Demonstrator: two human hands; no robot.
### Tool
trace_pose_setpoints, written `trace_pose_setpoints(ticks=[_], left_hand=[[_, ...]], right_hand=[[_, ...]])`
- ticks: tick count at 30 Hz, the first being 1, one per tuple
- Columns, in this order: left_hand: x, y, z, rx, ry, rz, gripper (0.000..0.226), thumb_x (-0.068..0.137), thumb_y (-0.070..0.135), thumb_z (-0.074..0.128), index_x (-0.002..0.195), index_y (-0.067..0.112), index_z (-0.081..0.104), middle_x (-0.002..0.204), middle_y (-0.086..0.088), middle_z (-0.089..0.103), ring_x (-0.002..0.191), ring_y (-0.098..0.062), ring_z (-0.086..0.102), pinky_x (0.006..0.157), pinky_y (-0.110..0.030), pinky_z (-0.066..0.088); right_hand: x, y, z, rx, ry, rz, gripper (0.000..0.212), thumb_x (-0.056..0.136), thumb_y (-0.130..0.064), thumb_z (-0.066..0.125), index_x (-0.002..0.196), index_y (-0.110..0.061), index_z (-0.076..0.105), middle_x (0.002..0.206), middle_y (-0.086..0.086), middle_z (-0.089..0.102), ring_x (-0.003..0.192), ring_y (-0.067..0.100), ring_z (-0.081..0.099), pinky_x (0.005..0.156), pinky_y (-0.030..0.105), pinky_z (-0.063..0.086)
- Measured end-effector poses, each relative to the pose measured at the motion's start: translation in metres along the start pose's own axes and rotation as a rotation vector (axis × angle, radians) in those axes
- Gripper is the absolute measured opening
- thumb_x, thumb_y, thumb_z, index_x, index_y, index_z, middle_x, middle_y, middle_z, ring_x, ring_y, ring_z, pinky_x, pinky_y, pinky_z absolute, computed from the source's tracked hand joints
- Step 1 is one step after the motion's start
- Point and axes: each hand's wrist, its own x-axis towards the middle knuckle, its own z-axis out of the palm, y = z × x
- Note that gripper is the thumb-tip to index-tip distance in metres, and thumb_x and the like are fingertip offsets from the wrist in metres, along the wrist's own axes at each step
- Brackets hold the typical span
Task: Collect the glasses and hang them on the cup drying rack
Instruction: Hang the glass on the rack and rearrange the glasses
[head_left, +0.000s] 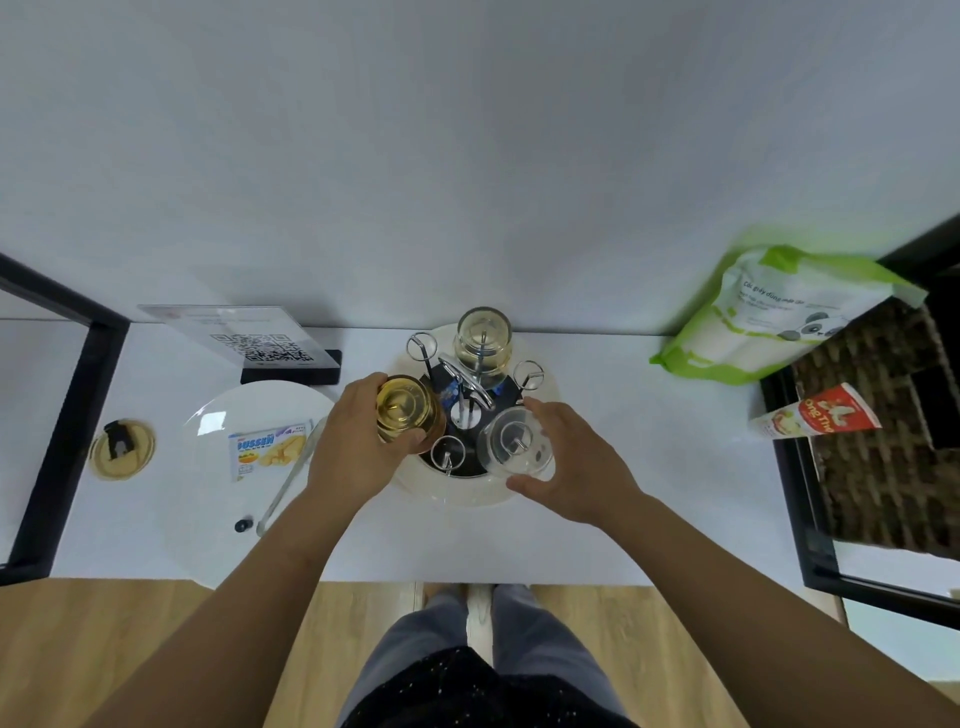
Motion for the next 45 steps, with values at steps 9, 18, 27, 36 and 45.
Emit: trace_pose_setpoints(ticks=[9, 18, 27, 36, 45], left_hand=[[0.000, 0.000, 0.001, 0.003, -0.024, -0.021, 0.071, 0.074, 0.033, 0.083, 0.132, 0.020, 0.046, 0.126, -0.004, 0.054, 0.111, -0.021, 0.052, 0.086, -0.030, 0.043], [0.001, 0.004, -0.001, 0.020, -0.028, -0.047, 0.075, 0.074, 0.034, 0.083, 0.136, 0.017, 0.044, 0.131, -0.006, 0.054, 0.114, -0.023, 0.052, 0.088, -0.032, 0.044], [-0.001, 0.008, -0.005, 0.020, -0.048, -0.070, 0.081, 0.074, 0.036, 0.083, 0.140, 0.018, 0.039, 0.138, -0.006, 0.048, 0.121, -0.023, 0.049, 0.092, -0.035, 0.043], [-0.004, 0.011, -0.012, 0.000, -0.053, -0.065, 0.088, 0.076, 0.036, 0.082, 0.147, 0.018, 0.034, 0.150, -0.006, 0.040, 0.132, -0.024, 0.044, 0.101, -0.035, 0.040], [-0.005, 0.011, -0.019, -0.008, -0.062, -0.044, 0.090, 0.074, 0.040, 0.082, 0.148, 0.022, 0.033, 0.151, -0.004, 0.039, 0.131, -0.023, 0.046, 0.101, -0.038, 0.042]], right_hand=[[-0.003, -0.004, -0.001, -0.003, -0.022, 0.027, 0.096, 0.082, -0.057, 0.067, 0.155, -0.029, 0.012, 0.156, -0.010, 0.028, 0.139, 0.015, 0.036, 0.104, 0.037, 0.043], [0.000, -0.009, -0.005, -0.064, -0.048, 0.009, 0.095, 0.084, -0.057, 0.064, 0.156, -0.026, 0.010, 0.157, -0.007, 0.027, 0.138, 0.018, 0.038, 0.101, 0.037, 0.046], [-0.001, -0.012, -0.005, -0.058, -0.064, 0.025, 0.100, 0.083, -0.059, 0.065, 0.156, -0.029, 0.004, 0.160, -0.008, 0.020, 0.141, 0.018, 0.035, 0.103, 0.039, 0.046], [-0.004, -0.016, -0.009, -0.063, -0.026, 0.014, 0.093, 0.085, -0.058, 0.063, 0.155, -0.029, 0.009, 0.160, -0.007, 0.019, 0.143, 0.018, 0.031, 0.103, 0.038, 0.045], [-0.006, -0.025, -0.015, -0.088, 0.005, 0.029, 0.089, 0.086, -0.057, 0.062, 0.154, -0.027, 0.014, 0.160, -0.005, 0.020, 0.144, 0.018, 0.029, 0.104, 0.037, 0.044]])
